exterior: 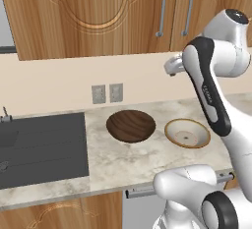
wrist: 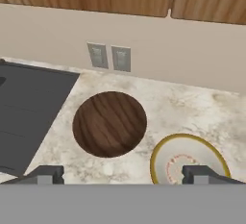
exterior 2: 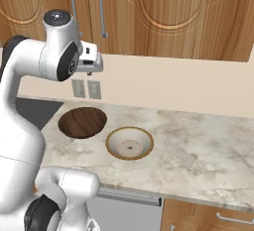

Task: Open the cabinet. Pick the bowls from the counter and place them in the cabinet. Then close the cabinet.

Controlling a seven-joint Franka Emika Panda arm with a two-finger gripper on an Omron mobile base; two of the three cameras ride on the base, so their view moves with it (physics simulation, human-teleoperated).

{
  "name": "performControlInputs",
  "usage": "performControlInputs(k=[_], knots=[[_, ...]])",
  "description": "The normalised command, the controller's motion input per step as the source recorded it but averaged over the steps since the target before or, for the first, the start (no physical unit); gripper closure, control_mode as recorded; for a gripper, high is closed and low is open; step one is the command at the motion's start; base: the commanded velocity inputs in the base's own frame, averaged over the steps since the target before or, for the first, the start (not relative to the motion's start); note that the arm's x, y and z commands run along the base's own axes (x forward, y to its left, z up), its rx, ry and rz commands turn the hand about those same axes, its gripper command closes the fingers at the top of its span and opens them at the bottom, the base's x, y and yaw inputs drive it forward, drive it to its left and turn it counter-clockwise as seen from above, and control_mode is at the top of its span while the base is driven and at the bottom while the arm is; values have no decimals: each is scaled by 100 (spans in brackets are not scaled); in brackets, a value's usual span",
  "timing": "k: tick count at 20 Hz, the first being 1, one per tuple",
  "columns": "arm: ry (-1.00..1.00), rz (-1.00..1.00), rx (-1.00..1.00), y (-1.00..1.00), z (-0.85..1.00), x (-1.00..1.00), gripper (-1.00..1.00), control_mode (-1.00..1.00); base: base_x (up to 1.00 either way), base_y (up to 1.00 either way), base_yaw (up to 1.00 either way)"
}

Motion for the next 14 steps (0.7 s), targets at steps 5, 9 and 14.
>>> performControlInputs(k=[5,9,14], knots=[[-21,-1,-1,-1,71,-37,-100,-100,0,0,0],[-52,-4,-9,-6,46,-83,-100,-100,0,0,0],[-55,0,-11,0,4,-76,-100,-100,0,0,0]])
